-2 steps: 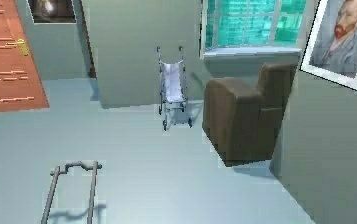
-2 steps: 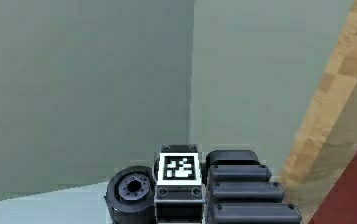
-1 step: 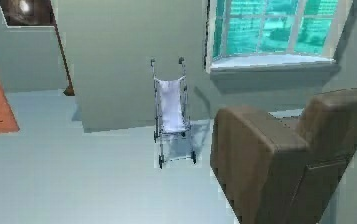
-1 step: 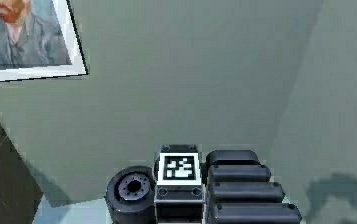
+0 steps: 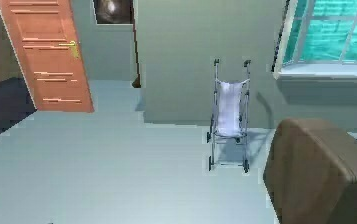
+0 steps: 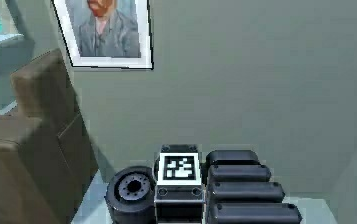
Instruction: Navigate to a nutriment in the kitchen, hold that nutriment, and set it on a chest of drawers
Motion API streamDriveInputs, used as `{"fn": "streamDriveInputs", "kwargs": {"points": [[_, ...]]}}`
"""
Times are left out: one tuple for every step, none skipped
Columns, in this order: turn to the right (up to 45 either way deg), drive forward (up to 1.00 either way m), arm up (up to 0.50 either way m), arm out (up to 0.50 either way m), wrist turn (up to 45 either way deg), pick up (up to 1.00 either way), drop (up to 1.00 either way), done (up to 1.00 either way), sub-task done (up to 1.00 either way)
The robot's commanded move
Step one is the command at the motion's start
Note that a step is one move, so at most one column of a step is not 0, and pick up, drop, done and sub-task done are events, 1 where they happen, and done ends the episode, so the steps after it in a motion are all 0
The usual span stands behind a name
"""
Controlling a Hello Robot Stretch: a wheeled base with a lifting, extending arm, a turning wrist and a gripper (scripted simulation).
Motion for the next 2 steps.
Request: {"fn": "streamDriveInputs", "kwargs": {"points": [[0.0,1.0,0.0,0.0,0.0,0.0,0.0,0.0,0.0],[-45.0,0.0,0.0,0.0,0.0,0.0,0.0,0.0,0.0]]}}
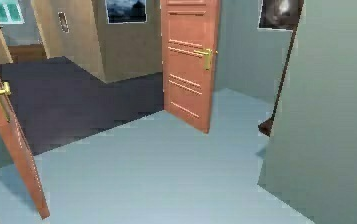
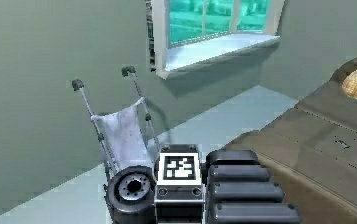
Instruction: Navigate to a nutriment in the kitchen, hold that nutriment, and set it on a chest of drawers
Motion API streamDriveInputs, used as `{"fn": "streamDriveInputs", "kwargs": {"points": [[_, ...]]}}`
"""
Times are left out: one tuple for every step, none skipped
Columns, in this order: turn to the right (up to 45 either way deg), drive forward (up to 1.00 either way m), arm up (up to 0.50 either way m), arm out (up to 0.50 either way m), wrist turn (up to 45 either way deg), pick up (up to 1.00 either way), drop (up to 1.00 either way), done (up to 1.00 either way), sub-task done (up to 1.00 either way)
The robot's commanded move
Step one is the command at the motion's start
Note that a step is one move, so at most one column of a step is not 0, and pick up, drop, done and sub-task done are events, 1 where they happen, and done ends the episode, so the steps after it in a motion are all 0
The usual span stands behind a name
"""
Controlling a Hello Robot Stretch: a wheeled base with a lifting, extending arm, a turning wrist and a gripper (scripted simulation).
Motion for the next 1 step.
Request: {"fn": "streamDriveInputs", "kwargs": {"points": [[-24.0,0.0,0.0,0.0,0.0,0.0,0.0,0.0,0.0]]}}
